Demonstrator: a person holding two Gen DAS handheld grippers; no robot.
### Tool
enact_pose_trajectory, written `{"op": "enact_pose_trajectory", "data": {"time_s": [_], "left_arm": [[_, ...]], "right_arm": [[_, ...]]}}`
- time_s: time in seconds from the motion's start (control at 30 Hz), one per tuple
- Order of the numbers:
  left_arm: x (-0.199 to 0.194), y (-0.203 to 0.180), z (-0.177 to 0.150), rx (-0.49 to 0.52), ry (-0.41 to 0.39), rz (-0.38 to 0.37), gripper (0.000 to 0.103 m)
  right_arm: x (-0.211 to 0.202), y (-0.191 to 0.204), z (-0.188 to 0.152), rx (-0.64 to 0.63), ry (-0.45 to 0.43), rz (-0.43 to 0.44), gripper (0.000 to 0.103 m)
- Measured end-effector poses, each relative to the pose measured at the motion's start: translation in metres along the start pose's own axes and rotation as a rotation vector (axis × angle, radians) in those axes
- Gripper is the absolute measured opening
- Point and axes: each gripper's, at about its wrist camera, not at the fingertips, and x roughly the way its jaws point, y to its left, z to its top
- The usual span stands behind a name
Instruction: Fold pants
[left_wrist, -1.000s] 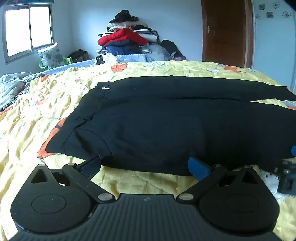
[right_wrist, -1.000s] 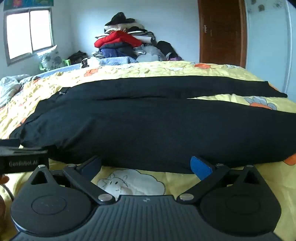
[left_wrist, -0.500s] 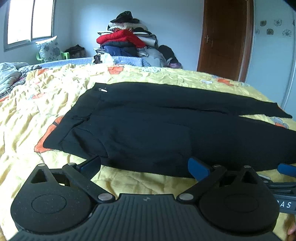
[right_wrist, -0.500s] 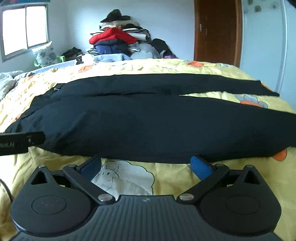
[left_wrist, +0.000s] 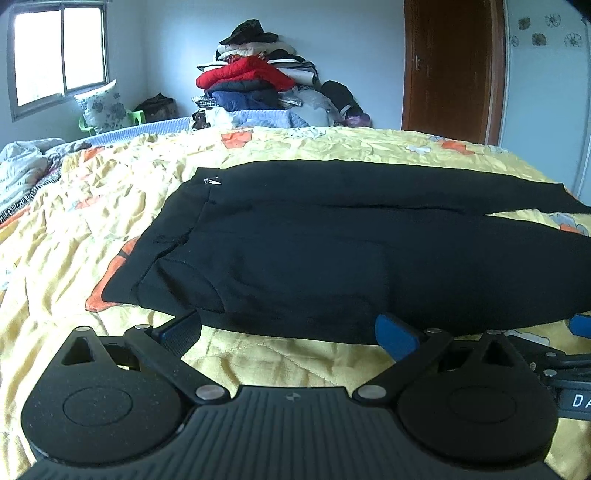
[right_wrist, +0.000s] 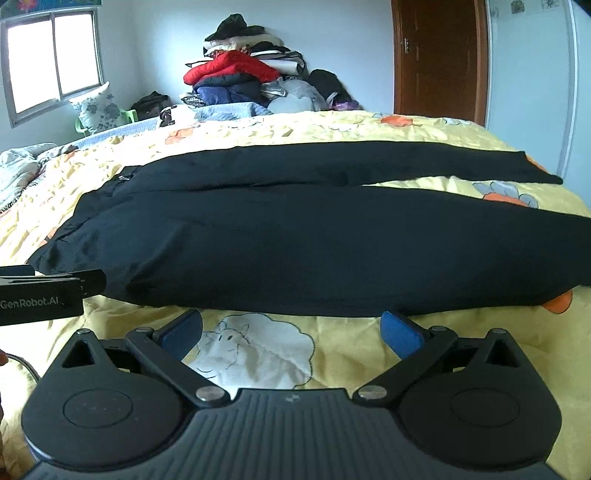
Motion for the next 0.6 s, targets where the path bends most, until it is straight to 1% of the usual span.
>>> {"op": "enact_pose_trajectory", "data": {"time_s": [0.6], "left_arm": [[0.0026, -0.0008, -0.0017, 0.006, 0.007, 0.014, 0.102]], "right_arm": [[0.0063, -0.0024, -0.0048, 0.013, 0.011, 0.001, 0.103]]}}
